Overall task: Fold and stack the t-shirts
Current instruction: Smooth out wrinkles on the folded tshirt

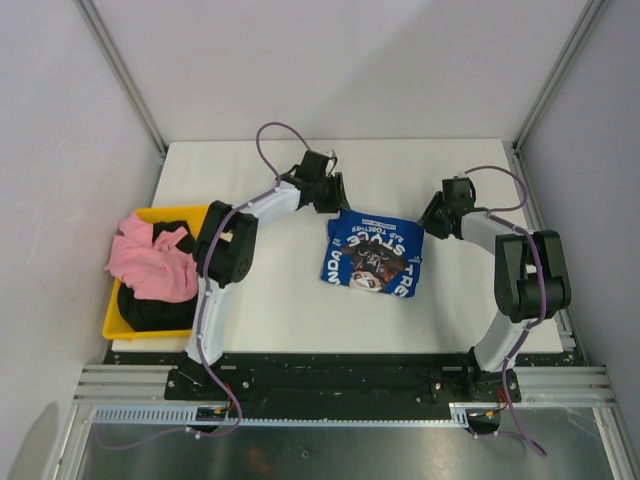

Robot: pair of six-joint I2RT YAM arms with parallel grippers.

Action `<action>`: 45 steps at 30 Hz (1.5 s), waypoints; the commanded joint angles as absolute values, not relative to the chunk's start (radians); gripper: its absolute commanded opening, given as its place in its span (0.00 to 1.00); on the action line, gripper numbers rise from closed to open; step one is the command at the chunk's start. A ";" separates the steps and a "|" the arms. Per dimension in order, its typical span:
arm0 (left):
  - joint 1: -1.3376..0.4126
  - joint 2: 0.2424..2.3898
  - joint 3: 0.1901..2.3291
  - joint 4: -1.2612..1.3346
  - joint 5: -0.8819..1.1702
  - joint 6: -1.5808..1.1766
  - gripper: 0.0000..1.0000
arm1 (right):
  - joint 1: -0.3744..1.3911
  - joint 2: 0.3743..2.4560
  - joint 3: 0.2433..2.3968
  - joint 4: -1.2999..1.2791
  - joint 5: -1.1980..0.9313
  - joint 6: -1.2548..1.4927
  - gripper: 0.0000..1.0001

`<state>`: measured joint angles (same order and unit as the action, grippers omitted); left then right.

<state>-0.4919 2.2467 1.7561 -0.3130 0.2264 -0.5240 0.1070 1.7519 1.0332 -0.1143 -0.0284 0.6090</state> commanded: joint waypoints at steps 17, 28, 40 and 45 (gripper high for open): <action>-0.494 2.280 1.818 -0.301 0.260 -0.583 0.14 | 0.114 1.785 1.112 -0.150 0.000 0.612 0.01; -0.495 2.071 1.679 -0.300 0.222 -0.580 0.00 | 0.150 1.672 1.119 -0.213 0.070 0.616 0.00; -0.496 1.833 1.490 -0.300 0.169 -0.571 0.00 | 0.193 1.502 1.119 -0.298 0.118 0.631 0.00; -0.496 1.758 1.425 -0.300 0.132 -0.562 0.00 | 0.209 1.451 1.119 -0.297 0.121 0.634 0.00</action>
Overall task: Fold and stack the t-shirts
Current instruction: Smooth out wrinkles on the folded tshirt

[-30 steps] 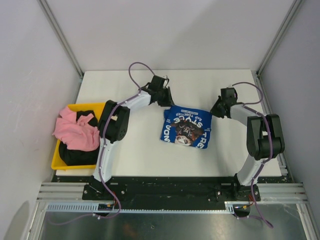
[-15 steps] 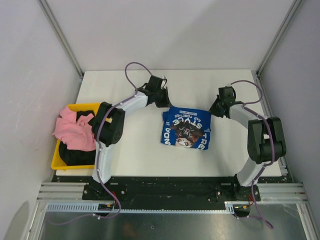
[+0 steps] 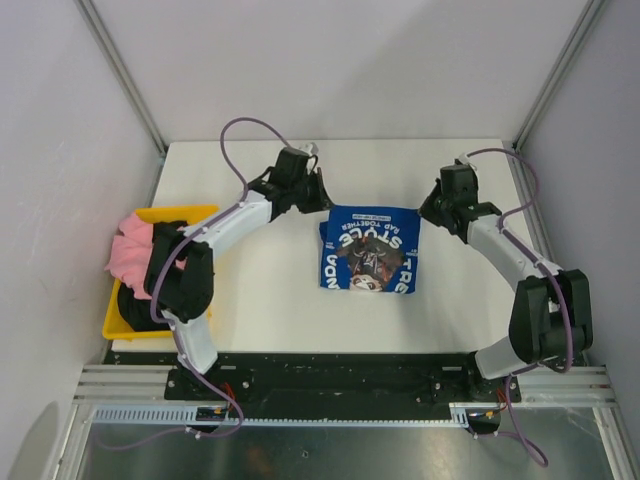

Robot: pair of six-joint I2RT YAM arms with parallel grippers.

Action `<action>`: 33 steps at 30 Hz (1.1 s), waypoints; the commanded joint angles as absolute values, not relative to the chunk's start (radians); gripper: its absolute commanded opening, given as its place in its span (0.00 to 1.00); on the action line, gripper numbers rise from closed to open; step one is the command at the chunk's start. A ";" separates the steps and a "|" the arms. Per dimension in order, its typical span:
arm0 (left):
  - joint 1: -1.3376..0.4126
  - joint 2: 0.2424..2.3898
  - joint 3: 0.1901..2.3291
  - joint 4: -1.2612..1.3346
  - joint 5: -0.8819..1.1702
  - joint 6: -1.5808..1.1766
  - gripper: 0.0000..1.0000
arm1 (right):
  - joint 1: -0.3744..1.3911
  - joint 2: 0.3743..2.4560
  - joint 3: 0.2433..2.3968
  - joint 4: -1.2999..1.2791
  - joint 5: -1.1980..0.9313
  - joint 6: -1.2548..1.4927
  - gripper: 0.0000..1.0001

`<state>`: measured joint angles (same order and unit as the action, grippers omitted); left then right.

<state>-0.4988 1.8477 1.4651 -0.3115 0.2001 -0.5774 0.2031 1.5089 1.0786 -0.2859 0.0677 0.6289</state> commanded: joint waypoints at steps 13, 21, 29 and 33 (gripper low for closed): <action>-0.433 1.948 1.453 -0.300 -0.109 -0.525 0.00 | 0.243 1.807 1.189 -0.024 0.062 0.591 0.00; -0.381 2.083 1.558 -0.305 -0.101 -0.517 0.00 | 0.232 1.917 1.322 -0.079 0.063 0.567 0.36; -0.363 2.079 1.606 -0.306 -0.042 -0.484 0.36 | 0.200 1.883 1.350 -0.150 -0.075 0.491 0.60; -0.363 2.030 1.594 -0.312 -0.027 -0.478 0.53 | 0.208 1.885 1.347 -0.166 -0.170 0.419 0.65</action>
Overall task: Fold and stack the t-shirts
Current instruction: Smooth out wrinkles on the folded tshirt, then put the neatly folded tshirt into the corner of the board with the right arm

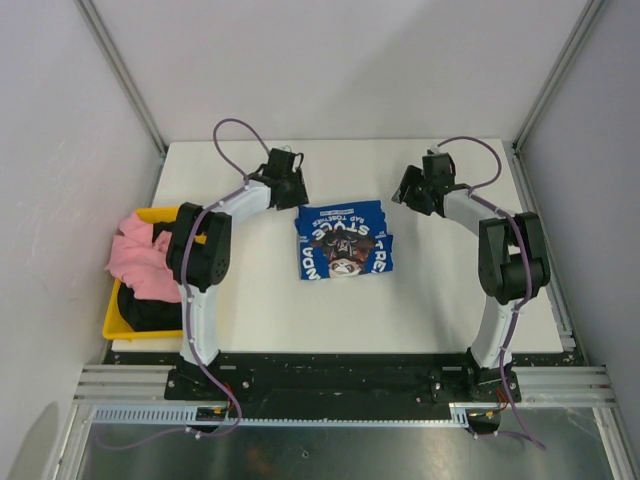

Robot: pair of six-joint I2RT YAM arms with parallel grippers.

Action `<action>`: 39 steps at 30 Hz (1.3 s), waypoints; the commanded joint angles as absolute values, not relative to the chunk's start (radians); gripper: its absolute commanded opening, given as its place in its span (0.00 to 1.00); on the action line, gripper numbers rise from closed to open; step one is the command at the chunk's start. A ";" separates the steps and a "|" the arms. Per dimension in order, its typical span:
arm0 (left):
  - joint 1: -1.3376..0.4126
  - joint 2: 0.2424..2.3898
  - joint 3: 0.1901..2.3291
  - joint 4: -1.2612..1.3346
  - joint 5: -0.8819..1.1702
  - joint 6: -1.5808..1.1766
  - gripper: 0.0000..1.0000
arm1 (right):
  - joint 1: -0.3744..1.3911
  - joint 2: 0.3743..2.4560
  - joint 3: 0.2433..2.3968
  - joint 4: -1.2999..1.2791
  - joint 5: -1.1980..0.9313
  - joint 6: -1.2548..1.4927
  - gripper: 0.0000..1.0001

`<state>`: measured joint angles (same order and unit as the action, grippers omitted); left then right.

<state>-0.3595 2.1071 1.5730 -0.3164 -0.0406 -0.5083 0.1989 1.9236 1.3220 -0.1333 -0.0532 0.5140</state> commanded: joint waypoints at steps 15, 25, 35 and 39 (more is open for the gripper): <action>-0.388 1.737 1.257 -0.363 0.094 -0.607 0.30 | 0.276 2.043 1.369 -0.117 -0.219 0.361 0.65; -0.467 1.720 1.076 -0.342 0.159 -0.663 0.03 | 0.297 2.111 1.410 -0.119 -0.170 0.406 0.57; -0.487 1.738 0.954 -0.342 0.113 -0.707 0.00 | 0.292 2.109 1.414 -0.153 -0.103 0.451 0.13; -0.491 1.725 0.963 -0.341 0.138 -0.688 0.00 | 0.275 2.090 1.416 -0.150 -0.092 0.463 0.01</action>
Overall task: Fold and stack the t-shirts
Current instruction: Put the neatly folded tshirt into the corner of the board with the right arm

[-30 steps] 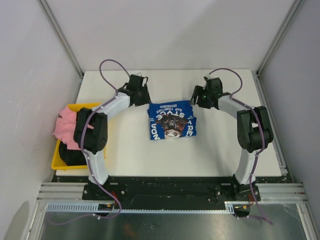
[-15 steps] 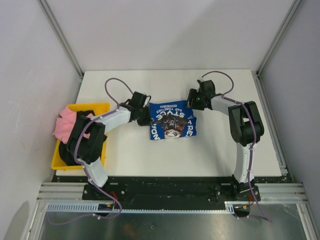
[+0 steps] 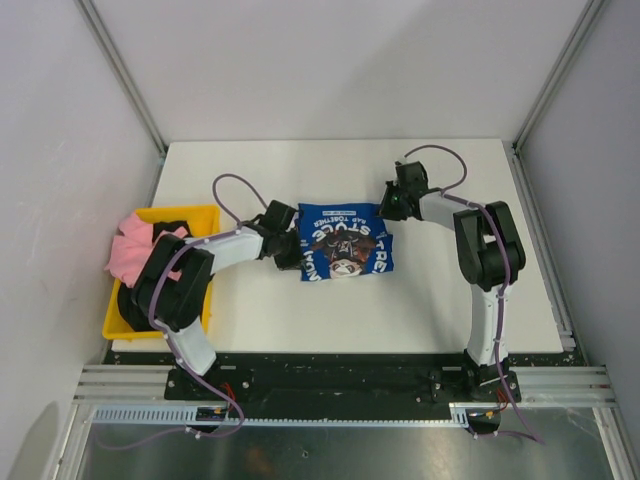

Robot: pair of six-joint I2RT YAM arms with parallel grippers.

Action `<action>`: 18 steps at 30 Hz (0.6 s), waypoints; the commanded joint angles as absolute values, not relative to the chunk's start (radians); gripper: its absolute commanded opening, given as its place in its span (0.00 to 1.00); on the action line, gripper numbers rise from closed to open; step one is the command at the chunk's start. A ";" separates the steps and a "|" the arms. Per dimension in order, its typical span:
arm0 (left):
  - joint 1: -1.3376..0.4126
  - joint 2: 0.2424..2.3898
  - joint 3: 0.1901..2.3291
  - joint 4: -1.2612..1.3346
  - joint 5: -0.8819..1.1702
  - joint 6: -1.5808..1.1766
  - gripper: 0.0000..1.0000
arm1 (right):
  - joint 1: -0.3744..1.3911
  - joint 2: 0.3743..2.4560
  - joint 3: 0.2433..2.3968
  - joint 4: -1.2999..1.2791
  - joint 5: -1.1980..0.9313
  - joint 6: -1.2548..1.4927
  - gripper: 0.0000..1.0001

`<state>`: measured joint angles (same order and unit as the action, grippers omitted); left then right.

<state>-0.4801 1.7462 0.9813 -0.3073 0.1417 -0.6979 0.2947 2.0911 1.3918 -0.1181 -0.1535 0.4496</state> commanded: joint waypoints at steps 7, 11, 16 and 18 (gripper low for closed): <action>-0.492 1.661 1.094 -0.368 0.208 -0.628 0.36 | 0.257 2.078 1.503 -0.220 -0.018 0.396 0.00; -0.488 1.612 1.149 -0.402 0.229 -0.597 0.41 | 0.222 2.096 1.591 -0.292 0.079 0.293 0.00; -0.486 1.569 1.152 -0.415 0.251 -0.560 0.42 | 0.171 2.154 1.714 -0.352 0.260 0.111 0.00; -0.484 1.561 1.151 -0.417 0.256 -0.546 0.42 | 0.141 2.179 1.751 -0.353 0.291 0.041 0.00</action>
